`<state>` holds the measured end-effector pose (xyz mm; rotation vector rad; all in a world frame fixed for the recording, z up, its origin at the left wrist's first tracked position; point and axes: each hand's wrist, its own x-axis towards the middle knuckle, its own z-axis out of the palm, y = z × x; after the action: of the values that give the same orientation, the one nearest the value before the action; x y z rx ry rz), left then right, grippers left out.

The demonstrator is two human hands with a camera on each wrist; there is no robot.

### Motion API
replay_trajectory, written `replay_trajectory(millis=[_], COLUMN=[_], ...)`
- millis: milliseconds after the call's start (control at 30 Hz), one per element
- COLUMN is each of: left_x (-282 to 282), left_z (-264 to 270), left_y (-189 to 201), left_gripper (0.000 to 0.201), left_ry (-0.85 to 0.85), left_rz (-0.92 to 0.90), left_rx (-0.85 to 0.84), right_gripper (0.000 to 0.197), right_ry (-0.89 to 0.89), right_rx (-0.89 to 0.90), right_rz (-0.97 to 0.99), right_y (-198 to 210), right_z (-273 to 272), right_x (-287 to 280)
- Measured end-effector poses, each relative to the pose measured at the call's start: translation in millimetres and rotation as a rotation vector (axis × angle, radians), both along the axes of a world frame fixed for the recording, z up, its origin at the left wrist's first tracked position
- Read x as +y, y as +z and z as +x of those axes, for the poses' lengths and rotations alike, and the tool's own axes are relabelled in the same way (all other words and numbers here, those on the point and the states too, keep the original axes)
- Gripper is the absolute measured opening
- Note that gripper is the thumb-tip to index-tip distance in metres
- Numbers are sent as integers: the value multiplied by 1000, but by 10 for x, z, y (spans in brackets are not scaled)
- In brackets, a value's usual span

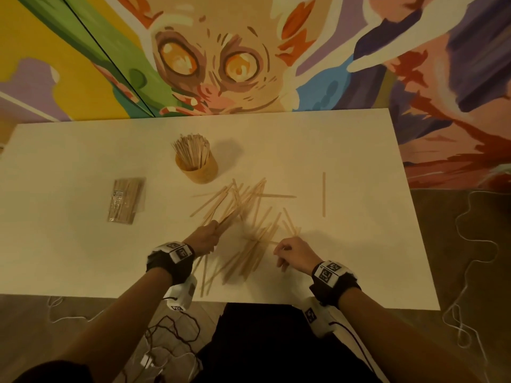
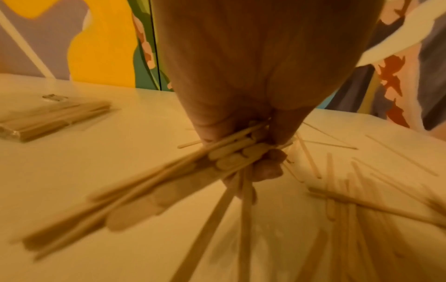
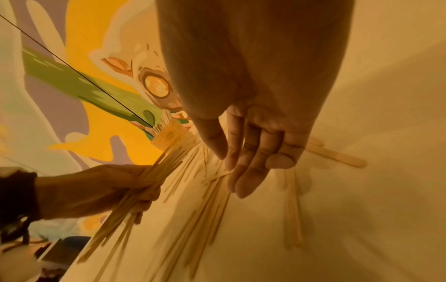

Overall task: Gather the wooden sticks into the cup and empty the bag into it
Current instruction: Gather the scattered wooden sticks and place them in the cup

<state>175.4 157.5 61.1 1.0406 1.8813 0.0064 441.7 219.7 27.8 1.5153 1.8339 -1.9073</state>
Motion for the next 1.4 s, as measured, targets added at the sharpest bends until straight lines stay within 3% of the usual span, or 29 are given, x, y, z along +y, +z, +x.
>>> replay_trajectory(millis=[100,167,267,367,467,533,767,867,1133,1233,1333,1400], left_x=[-53,-56,17,140,236,275,390,453,556,620,638,634], left_z=[79,149,233,316,402,458,557,616,732,715,747,795], left_y=[96,139,179,252,362,438,476,420,424,501,657,775], left_gripper=[10,19,25,28,35,29,37,15,26,35,35,41], left_ry=[146,224,270,145,-87,-232,-509,-542,-581,-437,125,464], left_rz=[-11,3,80,122,106,99,83,123,277,350,462,508], left_rx=[-156,-247,-231,-161,-106,-68,31,130,142,115,-250,-534], right_gripper=[16,17,23,27,30,31,31,28,32,40,47,51], right_ry=[-97,-200,-307,-379,-518,-567,-414,-464,-365,-528,-700,-653], right_rx=[22,61,124,182,240,263,222,250,245,365,459,409], right_rz=[-17,-16,-47,-81,-125,-162,-85,-118,75,-25,-250,-357], right_y=[91,160,265,347,397,430,518,551,618,727,833,828], right_z=[-65,-110,-165,-204,-210,-206,-260,-292,-358,-266,-106,-36], right_x=[123,228,342,383,429,439,294,261,316,399,401,291])
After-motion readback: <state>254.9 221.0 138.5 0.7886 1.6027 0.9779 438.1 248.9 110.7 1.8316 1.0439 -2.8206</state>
